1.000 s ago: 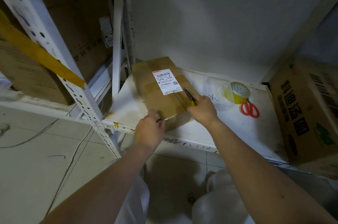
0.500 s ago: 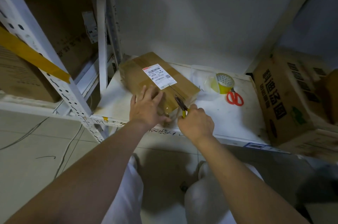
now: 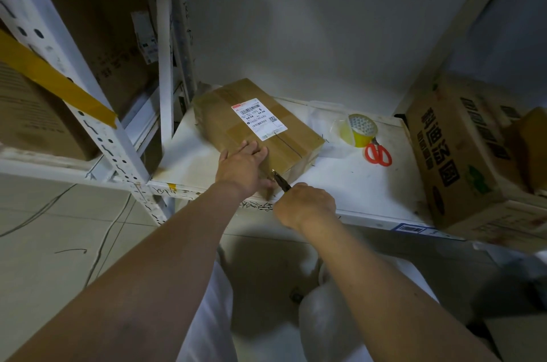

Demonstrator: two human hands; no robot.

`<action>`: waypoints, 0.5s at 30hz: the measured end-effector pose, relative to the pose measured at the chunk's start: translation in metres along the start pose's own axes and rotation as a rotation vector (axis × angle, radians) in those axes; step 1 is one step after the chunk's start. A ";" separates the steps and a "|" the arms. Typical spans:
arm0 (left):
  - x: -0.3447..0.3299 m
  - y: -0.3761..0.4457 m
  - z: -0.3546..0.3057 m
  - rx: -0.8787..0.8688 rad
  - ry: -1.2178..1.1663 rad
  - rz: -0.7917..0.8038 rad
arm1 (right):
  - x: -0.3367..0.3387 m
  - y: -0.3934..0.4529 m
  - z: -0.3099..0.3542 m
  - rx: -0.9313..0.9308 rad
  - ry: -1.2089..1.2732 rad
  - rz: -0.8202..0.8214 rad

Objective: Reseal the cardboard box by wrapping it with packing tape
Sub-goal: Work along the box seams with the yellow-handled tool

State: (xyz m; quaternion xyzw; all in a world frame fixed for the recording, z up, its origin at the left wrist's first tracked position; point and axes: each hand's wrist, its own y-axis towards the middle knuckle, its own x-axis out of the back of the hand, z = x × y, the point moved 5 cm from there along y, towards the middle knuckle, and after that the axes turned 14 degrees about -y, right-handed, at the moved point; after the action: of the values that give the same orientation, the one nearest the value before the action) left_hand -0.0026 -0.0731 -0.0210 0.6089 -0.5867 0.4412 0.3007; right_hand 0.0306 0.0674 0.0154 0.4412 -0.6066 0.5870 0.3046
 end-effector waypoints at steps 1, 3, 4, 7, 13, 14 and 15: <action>-0.001 0.000 0.000 -0.001 0.000 -0.007 | 0.002 -0.001 0.001 0.013 -0.011 0.004; -0.001 0.001 0.000 -0.002 -0.004 -0.022 | 0.006 -0.004 0.004 0.046 -0.035 0.017; -0.001 0.000 0.000 -0.002 -0.005 -0.028 | 0.007 -0.005 0.006 0.058 -0.044 0.025; -0.002 -0.001 -0.001 0.002 -0.002 -0.038 | 0.007 -0.004 0.011 0.068 -0.043 0.050; -0.002 0.001 0.000 0.001 -0.013 -0.055 | 0.013 -0.007 0.029 0.112 0.003 0.171; -0.002 0.001 0.000 -0.003 -0.018 -0.051 | 0.014 -0.008 0.032 0.118 0.019 0.200; -0.002 0.001 0.000 -0.010 -0.022 -0.048 | 0.015 -0.009 0.035 0.124 0.035 0.230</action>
State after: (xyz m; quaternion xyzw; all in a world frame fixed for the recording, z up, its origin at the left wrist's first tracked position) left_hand -0.0033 -0.0722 -0.0234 0.6262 -0.5772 0.4242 0.3079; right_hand 0.0373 0.0307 0.0277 0.3762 -0.6105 0.6620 0.2180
